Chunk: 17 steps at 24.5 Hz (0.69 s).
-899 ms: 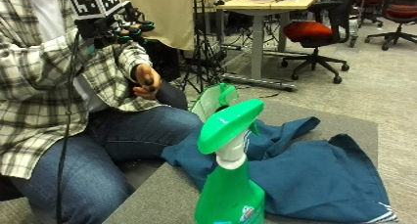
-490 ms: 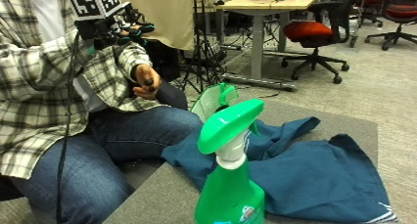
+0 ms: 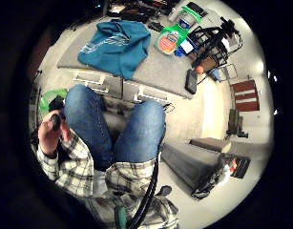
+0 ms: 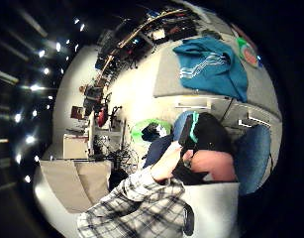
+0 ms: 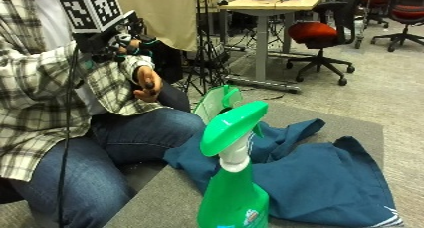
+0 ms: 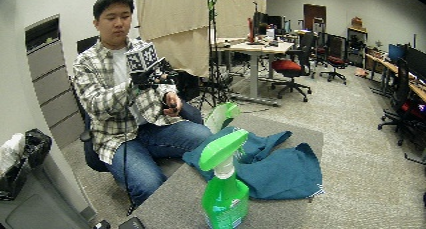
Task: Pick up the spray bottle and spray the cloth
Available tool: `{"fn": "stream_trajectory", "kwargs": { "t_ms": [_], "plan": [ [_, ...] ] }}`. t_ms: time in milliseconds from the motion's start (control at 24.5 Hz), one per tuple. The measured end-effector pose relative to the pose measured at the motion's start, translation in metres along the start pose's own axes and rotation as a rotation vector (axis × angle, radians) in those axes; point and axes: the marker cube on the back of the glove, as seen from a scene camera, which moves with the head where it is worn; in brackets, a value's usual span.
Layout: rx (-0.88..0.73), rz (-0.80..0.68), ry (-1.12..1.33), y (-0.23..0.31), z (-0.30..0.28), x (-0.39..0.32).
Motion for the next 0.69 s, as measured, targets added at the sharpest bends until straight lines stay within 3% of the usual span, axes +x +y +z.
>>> {"fn": "stream_trajectory", "kwargs": {
  "t_ms": [695],
  "plan": [
    [0.178, 0.32, -0.246, -0.16, -0.001, 0.18]
  ]
}}
